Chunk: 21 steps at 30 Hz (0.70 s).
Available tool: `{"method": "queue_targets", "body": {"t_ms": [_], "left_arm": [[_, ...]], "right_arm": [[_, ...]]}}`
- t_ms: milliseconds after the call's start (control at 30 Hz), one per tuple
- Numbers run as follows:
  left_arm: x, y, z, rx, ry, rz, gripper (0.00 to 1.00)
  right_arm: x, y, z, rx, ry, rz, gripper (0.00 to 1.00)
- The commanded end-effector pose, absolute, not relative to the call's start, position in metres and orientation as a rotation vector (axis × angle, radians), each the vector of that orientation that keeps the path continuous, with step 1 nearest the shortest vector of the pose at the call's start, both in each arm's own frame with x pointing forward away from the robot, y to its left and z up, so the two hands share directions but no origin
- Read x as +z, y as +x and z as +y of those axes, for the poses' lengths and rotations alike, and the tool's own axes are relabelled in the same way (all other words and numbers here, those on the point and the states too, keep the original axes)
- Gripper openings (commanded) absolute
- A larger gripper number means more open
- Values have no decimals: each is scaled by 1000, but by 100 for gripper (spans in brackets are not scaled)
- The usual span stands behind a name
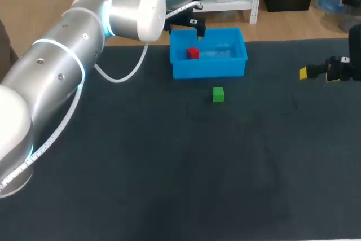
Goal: Use the left arm to pick the red cube and place it into the blue plastic box first, then use the right arm to grasp the green cube and put it into the same blue plastic box after the first action is fully finished.
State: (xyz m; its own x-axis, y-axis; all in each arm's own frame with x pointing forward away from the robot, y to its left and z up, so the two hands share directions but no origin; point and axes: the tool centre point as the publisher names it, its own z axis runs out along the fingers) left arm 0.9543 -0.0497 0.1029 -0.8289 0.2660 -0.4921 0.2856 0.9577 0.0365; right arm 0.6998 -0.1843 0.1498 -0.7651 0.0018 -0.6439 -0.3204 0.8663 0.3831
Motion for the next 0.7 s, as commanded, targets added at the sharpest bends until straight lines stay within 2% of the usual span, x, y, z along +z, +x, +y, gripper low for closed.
{"method": "queue_targets", "body": {"t_ms": [33,700], "left_arm": [[111,948,-47,34,458,3063,100],[114,892,-13,-43,475,3035,100]], "right_arm": [[150,700,-185,636,-231,2373,100],[150,700,-185,636,-231,2373,100]]}}
